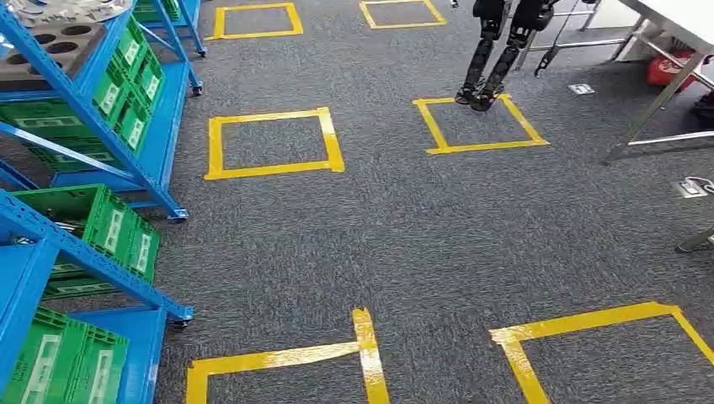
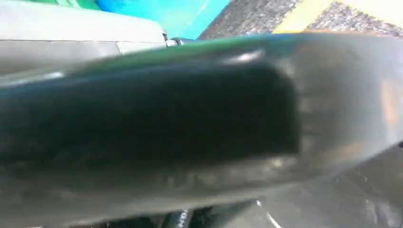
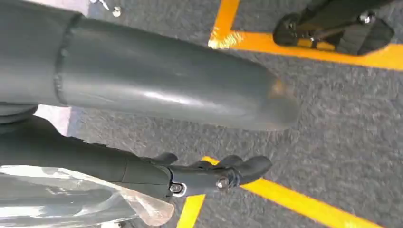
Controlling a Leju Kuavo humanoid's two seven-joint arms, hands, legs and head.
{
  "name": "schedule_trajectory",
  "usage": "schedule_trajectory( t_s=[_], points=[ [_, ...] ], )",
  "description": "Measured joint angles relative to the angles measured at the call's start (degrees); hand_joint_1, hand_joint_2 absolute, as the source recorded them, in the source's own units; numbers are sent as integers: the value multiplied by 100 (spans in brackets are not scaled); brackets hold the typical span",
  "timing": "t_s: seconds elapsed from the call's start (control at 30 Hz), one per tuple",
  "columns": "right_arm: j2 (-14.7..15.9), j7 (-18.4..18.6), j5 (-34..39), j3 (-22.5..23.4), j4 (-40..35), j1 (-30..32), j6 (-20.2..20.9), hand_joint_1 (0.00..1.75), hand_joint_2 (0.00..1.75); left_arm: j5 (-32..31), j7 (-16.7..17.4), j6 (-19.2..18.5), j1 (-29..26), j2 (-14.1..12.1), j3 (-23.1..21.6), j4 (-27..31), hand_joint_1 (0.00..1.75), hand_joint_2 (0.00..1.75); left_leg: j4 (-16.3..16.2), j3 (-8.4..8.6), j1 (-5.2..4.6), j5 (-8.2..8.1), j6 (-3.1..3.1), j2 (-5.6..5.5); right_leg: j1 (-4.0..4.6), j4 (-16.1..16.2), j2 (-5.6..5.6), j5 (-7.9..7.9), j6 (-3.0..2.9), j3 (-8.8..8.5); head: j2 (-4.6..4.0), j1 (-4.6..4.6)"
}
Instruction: Take the parts from the cabinet and place them on the table.
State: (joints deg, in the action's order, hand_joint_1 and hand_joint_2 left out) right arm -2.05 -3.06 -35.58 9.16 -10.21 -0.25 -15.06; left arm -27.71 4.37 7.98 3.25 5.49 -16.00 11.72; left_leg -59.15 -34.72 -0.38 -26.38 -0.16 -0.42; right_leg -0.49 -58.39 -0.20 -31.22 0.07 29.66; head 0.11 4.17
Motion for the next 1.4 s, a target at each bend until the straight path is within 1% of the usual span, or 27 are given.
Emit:
schedule_trajectory(
  t_s=[0.1,0.13,0.17,0.23,0.27,0.3,0.47,0.57,0.63,0.8,1.4],
  points=[
    [-9,-4,-4,-4,0,-16,2,0,0,-4,-4,11,22,2,0,0,0,0,0,8,-18,-31,49,1,-11,56,4,0,3,-29,0,-2],
    [-9,-4,-4,-2,0,-16,2,0,0,-4,-7,11,25,2,0,0,0,0,0,13,-18,-34,54,1,-12,74,3,-6,15,-29,0,-2],
    [-7,-2,-4,-2,0,-16,2,0,0,-4,-7,11,25,2,0,0,0,0,0,22,-17,-47,73,1,-12,96,1,-7,54,-6,0,-2],
    [-7,-4,-4,-2,0,-21,2,0,0,-4,-7,11,25,2,0,0,0,0,0,35,-20,-63,98,1,-17,113,0,-19,109,-16,0,0],
    [-9,-2,-4,-2,0,-23,2,0,0,-4,-7,11,26,2,0,0,0,0,-1,38,-21,-64,98,1,-20,122,0,-18,138,-22,0,-2],
    [-7,-2,-4,-2,0,-24,2,0,0,-4,-7,11,27,0,0,0,0,0,-2,38,-21,-64,99,1,-21,125,0,-12,151,-23,0,-2],
    [-9,-2,-28,-2,0,-23,-2,0,0,-2,-7,9,25,-2,0,2,0,0,-6,42,-21,-63,99,1,-20,126,0,-9,173,-26,0,-2],
    [-7,2,-44,-2,0,-23,-24,0,0,53,40,145,17,22,0,2,0,0,-6,47,-19,-64,99,1,-19,125,0,-12,177,-30,0,-4],
    [-7,2,-55,-2,0,-23,-31,0,0,66,109,245,9,89,2,2,0,0,-4,50,-18,-64,99,1,-18,124,-1,-14,178,-31,0,-7],
    [-7,2,-57,-2,0,-22,-44,0,0,66,118,249,8,159,2,2,0,0,0,51,-11,-64,98,1,-11,123,-1,-20,178,-32,0,-4],
    [-7,2,-63,-2,0,-22,-50,0,0,72,118,236,8,179,2,2,0,0,1,54,-10,-64,98,1,-11,123,-1,-22,177,-34,0,-4]
  ],
)
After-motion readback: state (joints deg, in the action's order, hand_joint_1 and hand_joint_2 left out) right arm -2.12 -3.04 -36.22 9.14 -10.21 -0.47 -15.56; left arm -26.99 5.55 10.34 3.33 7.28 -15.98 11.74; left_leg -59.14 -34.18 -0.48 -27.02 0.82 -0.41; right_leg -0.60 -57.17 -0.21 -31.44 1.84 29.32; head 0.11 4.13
